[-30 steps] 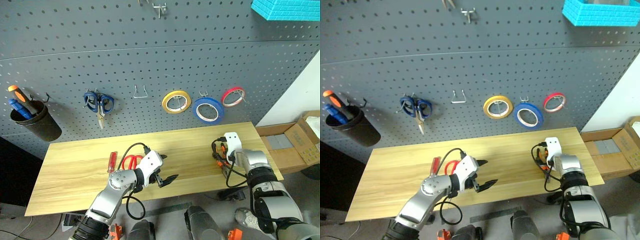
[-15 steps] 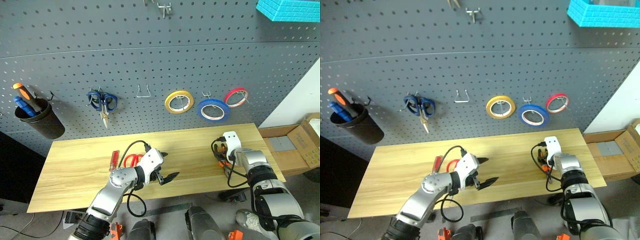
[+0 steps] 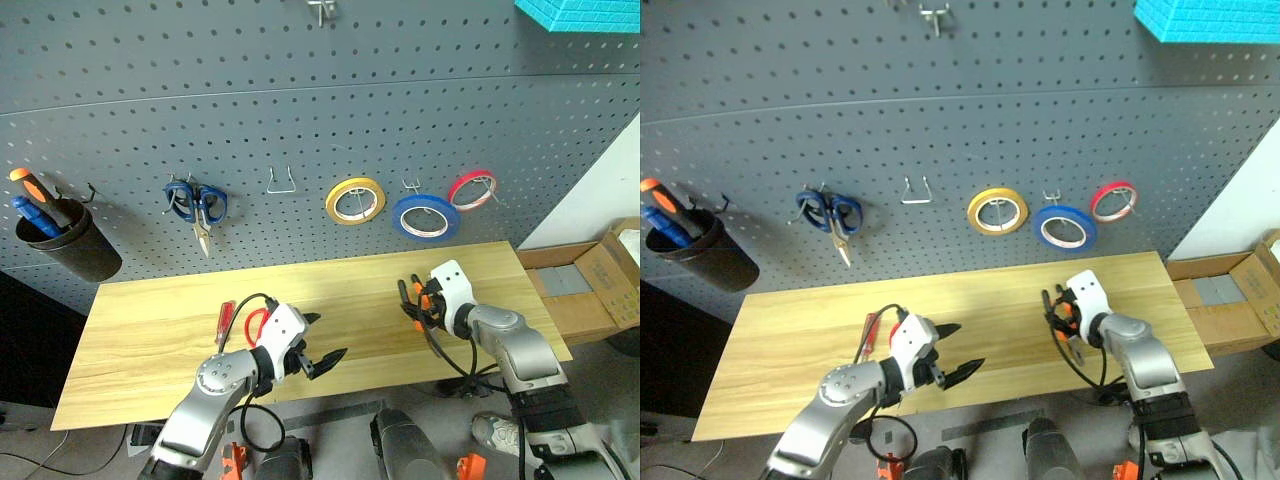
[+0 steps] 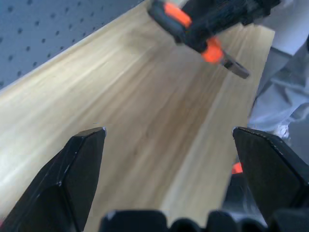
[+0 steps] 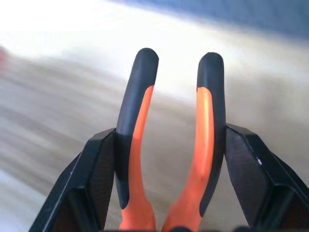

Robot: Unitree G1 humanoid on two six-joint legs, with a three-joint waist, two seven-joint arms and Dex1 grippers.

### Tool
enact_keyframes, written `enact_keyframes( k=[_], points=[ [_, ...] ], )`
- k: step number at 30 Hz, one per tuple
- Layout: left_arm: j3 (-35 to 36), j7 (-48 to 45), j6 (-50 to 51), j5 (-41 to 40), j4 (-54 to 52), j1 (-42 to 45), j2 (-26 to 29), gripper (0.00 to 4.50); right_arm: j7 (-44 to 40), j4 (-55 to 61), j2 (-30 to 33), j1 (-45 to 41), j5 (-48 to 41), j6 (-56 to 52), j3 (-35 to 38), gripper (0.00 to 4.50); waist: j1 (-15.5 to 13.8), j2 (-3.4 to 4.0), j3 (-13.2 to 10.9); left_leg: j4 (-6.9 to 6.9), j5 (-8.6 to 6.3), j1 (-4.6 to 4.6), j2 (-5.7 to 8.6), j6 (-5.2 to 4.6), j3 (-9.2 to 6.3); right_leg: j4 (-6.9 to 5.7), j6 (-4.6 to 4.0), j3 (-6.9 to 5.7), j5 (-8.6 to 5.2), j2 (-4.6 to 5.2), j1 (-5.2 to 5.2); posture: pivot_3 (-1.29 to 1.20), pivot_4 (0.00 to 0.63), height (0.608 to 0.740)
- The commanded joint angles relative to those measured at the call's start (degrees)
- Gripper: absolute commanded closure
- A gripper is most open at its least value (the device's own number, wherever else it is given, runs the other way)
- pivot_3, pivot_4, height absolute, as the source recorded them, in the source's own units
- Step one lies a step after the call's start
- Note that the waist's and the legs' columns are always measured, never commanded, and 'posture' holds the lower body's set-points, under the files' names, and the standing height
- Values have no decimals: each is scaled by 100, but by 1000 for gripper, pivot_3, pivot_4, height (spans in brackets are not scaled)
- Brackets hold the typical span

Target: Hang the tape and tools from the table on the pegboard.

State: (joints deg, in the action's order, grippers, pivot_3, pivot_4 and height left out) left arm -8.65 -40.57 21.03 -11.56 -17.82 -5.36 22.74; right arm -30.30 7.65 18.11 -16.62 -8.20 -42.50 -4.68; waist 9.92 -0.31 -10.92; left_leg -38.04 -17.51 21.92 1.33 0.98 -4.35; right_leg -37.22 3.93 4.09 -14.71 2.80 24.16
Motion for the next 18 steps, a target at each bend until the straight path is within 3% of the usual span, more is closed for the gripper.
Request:
enact_keyframes(
  k=[1,6,11,18],
  points=[
    [465,392,319,-503,-917,-415,-152,0,57,1091,-493,-169,-563,-132,-44,1673,-19,-2,5,0,0,-1,1,0,0,-2,0,-1,0,2,0,-192,123,740],
    [891,1110,710,-891,-1876,-974,-505,0,319,1227,-1493,-1047,-1031,-28,-79,1673,-60,-10,20,-5,2,-2,7,4,-3,-6,2,-7,6,7,-3,-146,126,740],
    [1205,1764,690,-810,-2107,-941,-766,0,683,180,-2196,-2362,-930,1024,123,1673,-155,-25,37,-5,11,-6,12,20,-8,-13,-3,-18,12,5,-1,-79,130,740],
    [1903,2021,531,-833,-1733,-551,-607,0,961,-1567,-2778,-4085,-808,2641,331,1673,-237,-34,43,-5,18,-5,18,31,-8,-42,-7,-26,11,-1,16,-38,139,740]
  ],
)
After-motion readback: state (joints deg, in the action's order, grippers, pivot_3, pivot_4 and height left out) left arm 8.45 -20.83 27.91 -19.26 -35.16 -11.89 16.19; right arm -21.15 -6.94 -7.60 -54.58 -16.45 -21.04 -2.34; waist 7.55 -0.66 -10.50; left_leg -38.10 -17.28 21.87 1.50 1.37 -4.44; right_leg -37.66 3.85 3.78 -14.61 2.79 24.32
